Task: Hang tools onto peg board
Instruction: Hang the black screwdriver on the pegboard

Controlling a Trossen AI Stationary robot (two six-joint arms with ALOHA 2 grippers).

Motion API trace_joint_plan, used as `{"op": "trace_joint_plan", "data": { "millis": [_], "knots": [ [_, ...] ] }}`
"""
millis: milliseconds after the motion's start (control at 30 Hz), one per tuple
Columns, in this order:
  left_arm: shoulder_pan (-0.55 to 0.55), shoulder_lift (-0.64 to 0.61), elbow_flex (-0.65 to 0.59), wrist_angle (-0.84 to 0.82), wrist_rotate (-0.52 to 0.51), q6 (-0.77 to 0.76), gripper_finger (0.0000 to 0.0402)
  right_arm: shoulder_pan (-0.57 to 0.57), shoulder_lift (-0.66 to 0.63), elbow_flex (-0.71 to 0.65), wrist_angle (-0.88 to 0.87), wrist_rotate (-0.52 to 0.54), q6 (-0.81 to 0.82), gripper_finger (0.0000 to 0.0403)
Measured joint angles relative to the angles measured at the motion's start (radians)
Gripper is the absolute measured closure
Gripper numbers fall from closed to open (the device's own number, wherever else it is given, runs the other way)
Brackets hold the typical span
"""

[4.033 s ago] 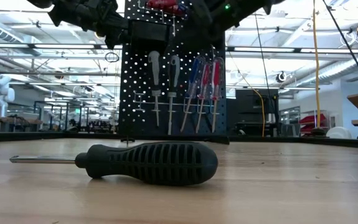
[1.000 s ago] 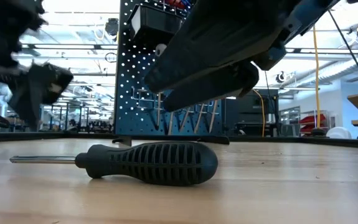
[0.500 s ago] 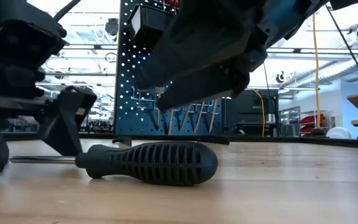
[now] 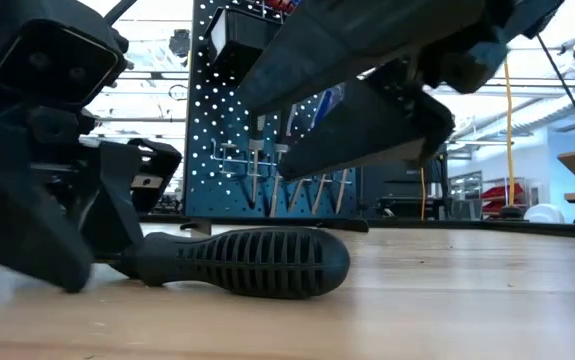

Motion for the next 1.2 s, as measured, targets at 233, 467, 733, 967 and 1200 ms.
{"op": "trace_joint_plan", "data": {
  "millis": [233,467,733,967,1200],
  "knots": [
    [0.009,0.000,-0.001,-0.026,-0.035,-0.001,0.0386,0.025,0.000,0.000,0.005,0.001,0.098,0.0117],
    [0.013,-0.083,-0.008,-0.097,-0.051,0.003,0.0393,0.080,-0.005,0.001,0.096,0.153,0.085,0.0117],
    [0.015,-0.391,-0.036,-0.300,-0.239,0.106,0.0393,0.154,-0.010,0.110,0.127,0.513,-0.152,0.0117],
    [0.028,-0.630,-0.084,-0.223,-0.210,0.157,0.0393,0.153,-0.010,0.143,0.138,0.782,-0.367,0.0117],
    [0.038,-0.692,-0.139,-0.131,-0.139,0.212,0.0394,0.101,-0.009,0.142,0.256,0.720,-0.536,0.0117]
  ]
}}
